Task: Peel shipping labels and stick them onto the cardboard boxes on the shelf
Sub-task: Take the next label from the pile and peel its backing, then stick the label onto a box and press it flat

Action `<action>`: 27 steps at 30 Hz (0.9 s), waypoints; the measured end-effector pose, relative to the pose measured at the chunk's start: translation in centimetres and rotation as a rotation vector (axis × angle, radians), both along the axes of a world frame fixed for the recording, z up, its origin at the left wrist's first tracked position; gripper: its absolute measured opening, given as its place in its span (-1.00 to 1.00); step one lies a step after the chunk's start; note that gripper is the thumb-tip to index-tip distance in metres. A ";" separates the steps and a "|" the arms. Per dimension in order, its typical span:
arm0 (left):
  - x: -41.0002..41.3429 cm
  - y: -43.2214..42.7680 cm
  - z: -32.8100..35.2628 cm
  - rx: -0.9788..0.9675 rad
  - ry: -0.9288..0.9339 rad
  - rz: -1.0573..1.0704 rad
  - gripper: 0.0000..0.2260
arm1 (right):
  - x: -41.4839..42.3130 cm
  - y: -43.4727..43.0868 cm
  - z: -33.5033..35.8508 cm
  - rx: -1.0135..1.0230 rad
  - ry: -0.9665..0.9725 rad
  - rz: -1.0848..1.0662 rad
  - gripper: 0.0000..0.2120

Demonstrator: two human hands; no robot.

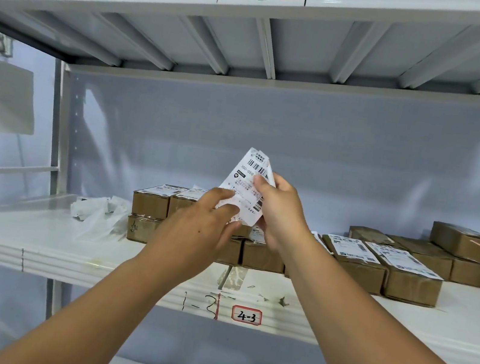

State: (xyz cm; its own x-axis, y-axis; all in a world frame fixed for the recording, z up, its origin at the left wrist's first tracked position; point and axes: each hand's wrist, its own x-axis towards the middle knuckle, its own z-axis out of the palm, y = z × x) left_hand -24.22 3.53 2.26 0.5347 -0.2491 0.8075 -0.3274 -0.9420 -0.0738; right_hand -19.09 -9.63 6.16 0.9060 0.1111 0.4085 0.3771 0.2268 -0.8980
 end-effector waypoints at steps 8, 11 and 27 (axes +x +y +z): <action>3.7 -0.9 -0.9 -0.236 -0.034 -0.061 -0.63 | 2.9 -0.6 1.2 -0.133 0.071 -0.012 -0.63; 5.7 -0.7 -1.4 -0.220 -0.083 -0.100 -0.61 | 4.7 -0.5 1.5 -0.129 0.044 -0.053 -0.69; 16.5 1.3 -4.0 -0.235 -0.353 -0.242 -0.78 | 18.1 3.1 0.2 -0.076 -0.089 -0.343 -0.69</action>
State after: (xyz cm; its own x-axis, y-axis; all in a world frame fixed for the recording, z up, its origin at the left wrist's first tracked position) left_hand -7.77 4.83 -1.73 0.1678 -0.1214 0.9783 -0.5321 -0.8465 -0.0138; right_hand -1.01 -6.49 6.35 0.8569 -0.1602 0.4900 0.4973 0.0069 -0.8675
